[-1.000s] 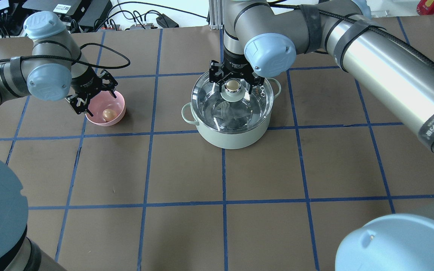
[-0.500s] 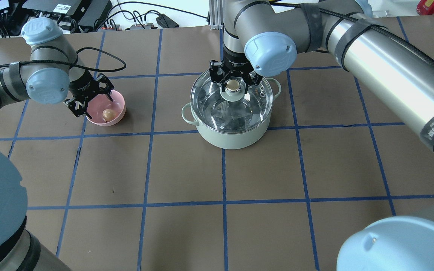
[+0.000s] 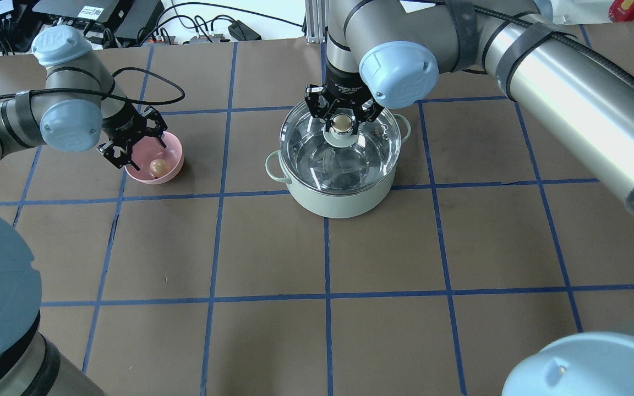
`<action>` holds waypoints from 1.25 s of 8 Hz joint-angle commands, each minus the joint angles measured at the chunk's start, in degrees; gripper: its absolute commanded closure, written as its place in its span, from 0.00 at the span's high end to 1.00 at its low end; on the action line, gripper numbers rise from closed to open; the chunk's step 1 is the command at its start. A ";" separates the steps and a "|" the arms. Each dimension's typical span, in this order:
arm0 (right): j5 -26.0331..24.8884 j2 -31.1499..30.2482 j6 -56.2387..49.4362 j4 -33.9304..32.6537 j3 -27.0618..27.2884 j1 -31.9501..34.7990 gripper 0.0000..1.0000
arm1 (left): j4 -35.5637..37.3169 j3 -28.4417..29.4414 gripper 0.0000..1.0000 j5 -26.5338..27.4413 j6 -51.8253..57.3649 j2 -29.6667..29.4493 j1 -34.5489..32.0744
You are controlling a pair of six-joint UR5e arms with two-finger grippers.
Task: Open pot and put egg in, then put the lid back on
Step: 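Lift the glass lid off the pot and carry it farther from the robot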
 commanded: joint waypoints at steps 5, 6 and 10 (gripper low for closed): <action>-0.72 -10.97 -19.51 14.24 -0.03 -11.47 0.00 | 1.19 -0.91 0.78 -0.87 0.23 -1.72 -0.09; -0.99 -11.67 -24.26 14.60 0.23 -15.42 0.00 | 1.19 -1.00 0.78 -0.96 0.23 -1.72 -0.09; -3.61 -13.44 -31.42 14.95 0.58 -21.35 0.00 | 1.36 -2.15 0.78 -0.96 0.14 -2.51 -0.09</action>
